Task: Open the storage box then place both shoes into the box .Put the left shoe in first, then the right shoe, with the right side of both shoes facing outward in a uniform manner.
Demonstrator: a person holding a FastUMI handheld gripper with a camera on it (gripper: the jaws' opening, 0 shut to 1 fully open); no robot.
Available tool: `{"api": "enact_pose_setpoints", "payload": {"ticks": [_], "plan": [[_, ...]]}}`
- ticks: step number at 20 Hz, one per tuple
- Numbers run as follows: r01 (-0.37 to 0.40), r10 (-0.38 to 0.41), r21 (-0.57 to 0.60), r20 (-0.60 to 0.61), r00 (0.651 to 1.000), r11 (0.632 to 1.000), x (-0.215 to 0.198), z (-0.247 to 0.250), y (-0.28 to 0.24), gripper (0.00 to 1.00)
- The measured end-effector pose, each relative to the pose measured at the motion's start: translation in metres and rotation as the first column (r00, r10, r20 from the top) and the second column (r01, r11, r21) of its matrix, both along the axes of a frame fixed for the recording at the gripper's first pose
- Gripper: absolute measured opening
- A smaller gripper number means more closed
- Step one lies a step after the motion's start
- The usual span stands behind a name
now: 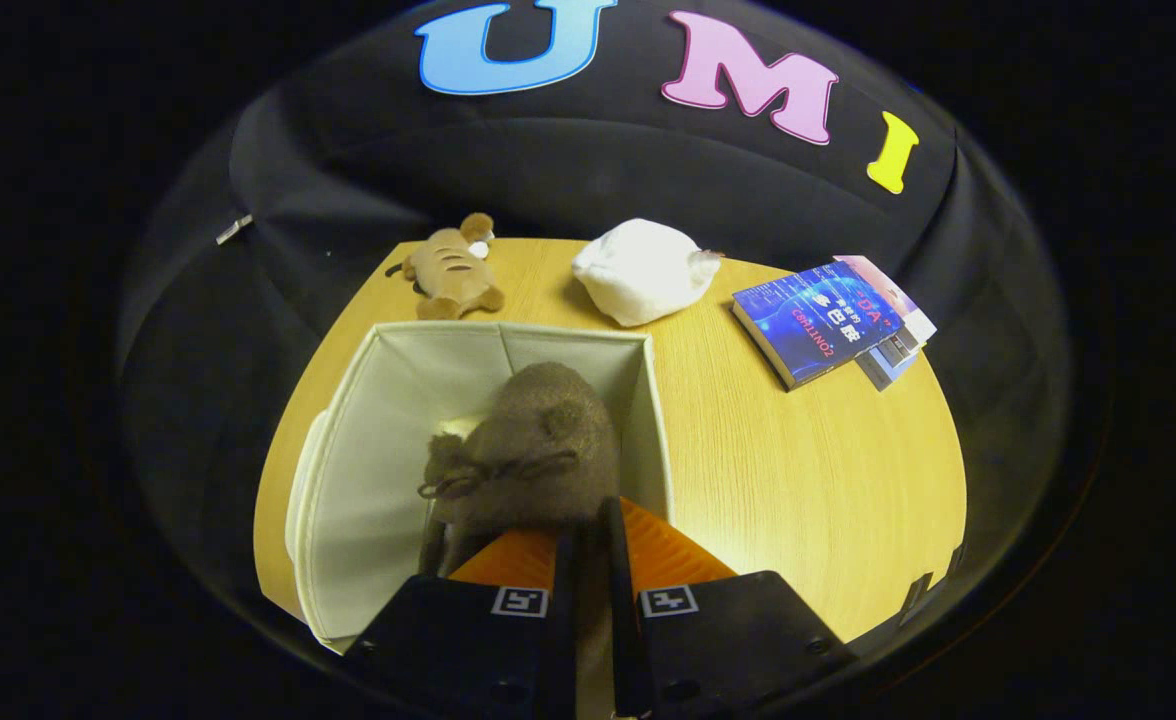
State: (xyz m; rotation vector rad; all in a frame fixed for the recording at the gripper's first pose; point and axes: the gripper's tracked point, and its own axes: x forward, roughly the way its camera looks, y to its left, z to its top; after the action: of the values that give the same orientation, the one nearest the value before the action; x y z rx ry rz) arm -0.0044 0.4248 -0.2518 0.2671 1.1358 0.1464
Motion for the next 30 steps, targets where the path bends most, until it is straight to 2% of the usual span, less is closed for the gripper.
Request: {"api": "enact_pose_setpoints", "payload": {"ticks": [3, 6, 7, 9, 12, 16, 17, 18, 19, 24, 30], "plan": [[-0.027, 0.027, 0.017, -0.007, 1.0, 0.999, -0.005, -0.003, 0.009, 0.2], [-0.048, 0.047, 0.051, 0.003, 0.999, 0.998, -0.01, 0.006, 0.016, 0.44], [-0.053, 0.053, 0.049, 0.005, 0.999, 0.997, -0.011, 0.007, 0.015, 0.49], [-0.063, 0.063, 0.075, 0.006, 0.998, 0.995, -0.016, 0.012, 0.017, 0.5], [-0.047, 0.043, 0.106, 0.035, 0.998, 0.993, -0.013, 0.026, 0.011, 0.71], [-0.031, 0.022, 0.155, 0.059, 0.998, 0.987, -0.008, 0.035, 0.008, 0.78], [-0.035, 0.024, 0.168, 0.067, 0.997, 0.985, -0.008, 0.038, 0.009, 0.82], [-0.041, 0.028, 0.169, 0.082, 0.996, 0.985, -0.007, 0.04, 0.008, 0.92], [-0.046, 0.03, 0.161, 0.098, 0.995, 0.986, -0.006, 0.041, 0.005, 0.96], [-0.047, 0.026, 0.159, 0.132, 0.991, 0.986, -0.006, 0.046, -0.004, 0.97], [-0.009, -0.024, 0.13, 0.253, 0.967, 0.992, 0.013, 0.051, -0.052, 0.97]]}}
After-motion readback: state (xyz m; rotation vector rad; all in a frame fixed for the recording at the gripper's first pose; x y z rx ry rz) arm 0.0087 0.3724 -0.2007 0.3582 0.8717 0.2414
